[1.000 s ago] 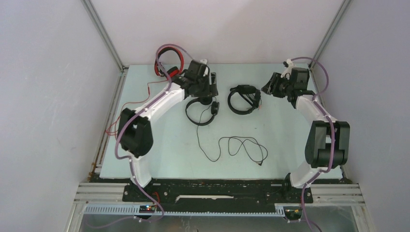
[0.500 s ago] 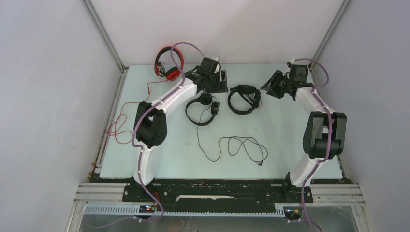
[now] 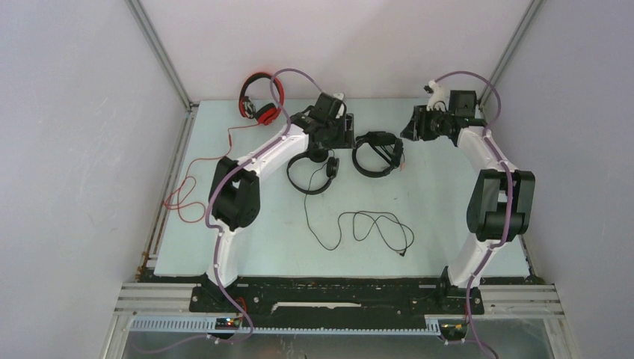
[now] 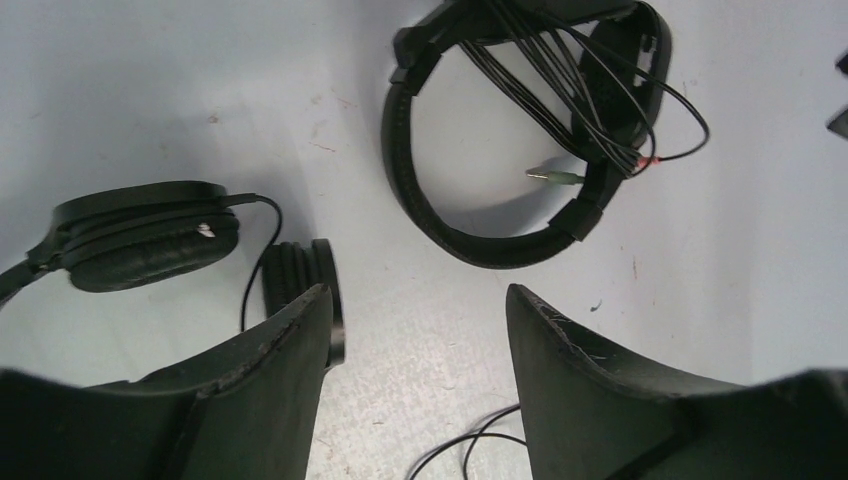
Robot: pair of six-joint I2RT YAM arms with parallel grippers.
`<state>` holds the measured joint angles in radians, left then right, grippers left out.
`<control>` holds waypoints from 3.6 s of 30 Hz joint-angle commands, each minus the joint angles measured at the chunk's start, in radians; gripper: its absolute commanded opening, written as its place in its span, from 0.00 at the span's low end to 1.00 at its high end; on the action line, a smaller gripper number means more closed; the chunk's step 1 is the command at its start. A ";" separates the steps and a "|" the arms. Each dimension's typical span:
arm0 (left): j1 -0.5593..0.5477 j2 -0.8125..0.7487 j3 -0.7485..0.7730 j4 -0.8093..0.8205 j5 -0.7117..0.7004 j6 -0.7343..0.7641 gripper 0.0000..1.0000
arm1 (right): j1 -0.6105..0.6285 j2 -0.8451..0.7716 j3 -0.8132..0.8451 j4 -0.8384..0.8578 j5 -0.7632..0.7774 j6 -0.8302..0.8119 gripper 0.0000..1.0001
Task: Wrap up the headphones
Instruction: Wrap the headphones cable around the headphones.
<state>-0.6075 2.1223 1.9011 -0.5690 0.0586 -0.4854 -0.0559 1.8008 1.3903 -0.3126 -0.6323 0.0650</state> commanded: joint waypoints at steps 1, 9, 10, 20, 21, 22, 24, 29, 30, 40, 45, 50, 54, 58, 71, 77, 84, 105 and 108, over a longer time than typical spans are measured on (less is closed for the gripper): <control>-0.024 0.000 0.006 0.057 0.027 0.005 0.65 | 0.046 0.070 0.154 -0.174 0.000 -0.379 0.50; -0.031 0.082 0.054 0.097 0.057 -0.039 0.61 | 0.085 0.138 0.215 -0.328 0.001 -0.560 0.47; -0.032 0.090 0.057 0.099 0.060 -0.042 0.61 | 0.090 0.139 0.211 -0.330 0.002 -0.569 0.46; -0.031 0.133 0.079 0.115 0.069 -0.055 0.59 | 0.111 0.115 0.124 -0.231 0.110 -0.575 0.25; -0.031 0.135 0.080 0.116 0.068 -0.056 0.59 | 0.109 0.104 0.106 -0.216 0.111 -0.572 0.23; -0.032 0.139 0.079 0.116 0.066 -0.057 0.59 | 0.106 0.093 0.089 -0.199 0.112 -0.571 0.21; -0.032 0.146 0.085 0.116 0.064 -0.059 0.58 | 0.100 0.066 0.052 -0.160 0.117 -0.555 0.16; -0.032 0.169 0.102 0.121 0.066 -0.072 0.56 | 0.065 0.011 -0.038 -0.054 0.051 -0.461 0.20; -0.032 0.174 0.106 0.120 0.066 -0.073 0.55 | 0.065 0.008 -0.048 -0.048 0.044 -0.444 0.20; -0.031 0.222 0.136 0.134 0.055 -0.115 0.56 | -0.003 -0.017 -0.150 0.106 0.014 -0.326 0.00; -0.031 0.241 0.150 0.129 0.044 -0.120 0.56 | -0.015 -0.049 -0.161 0.142 0.081 -0.136 0.00; -0.031 0.245 0.147 0.127 0.034 -0.109 0.56 | -0.027 -0.105 -0.161 0.149 0.139 0.267 0.31; -0.032 0.229 0.145 0.127 0.043 -0.107 0.56 | -0.011 -0.135 -0.162 0.106 0.208 0.494 0.32; -0.031 0.181 0.147 0.135 0.075 -0.111 0.57 | -0.004 -0.135 -0.161 0.147 0.182 0.644 0.29; -0.002 -0.139 -0.045 0.057 -0.093 0.039 0.68 | 0.036 -0.026 -0.185 0.282 0.182 0.630 0.26; 0.015 -0.169 -0.115 0.055 -0.081 0.038 0.68 | 0.042 0.014 -0.222 0.288 0.210 0.611 0.26; -0.034 -0.079 -0.038 0.065 -0.049 -0.050 0.65 | 0.026 -0.061 -0.221 0.211 0.203 0.302 0.33; -0.061 0.154 0.071 0.088 -0.151 -0.314 0.62 | 0.240 -0.027 0.008 -0.038 0.402 -0.343 0.39; -0.061 0.158 0.064 0.109 -0.166 -0.312 0.62 | 0.231 -0.020 0.043 -0.066 0.383 -0.347 0.38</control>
<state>-0.6697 2.2673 1.9133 -0.4957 -0.0566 -0.7715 0.1890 1.7718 1.3571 -0.3286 -0.2737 -0.2379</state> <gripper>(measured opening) 0.623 0.390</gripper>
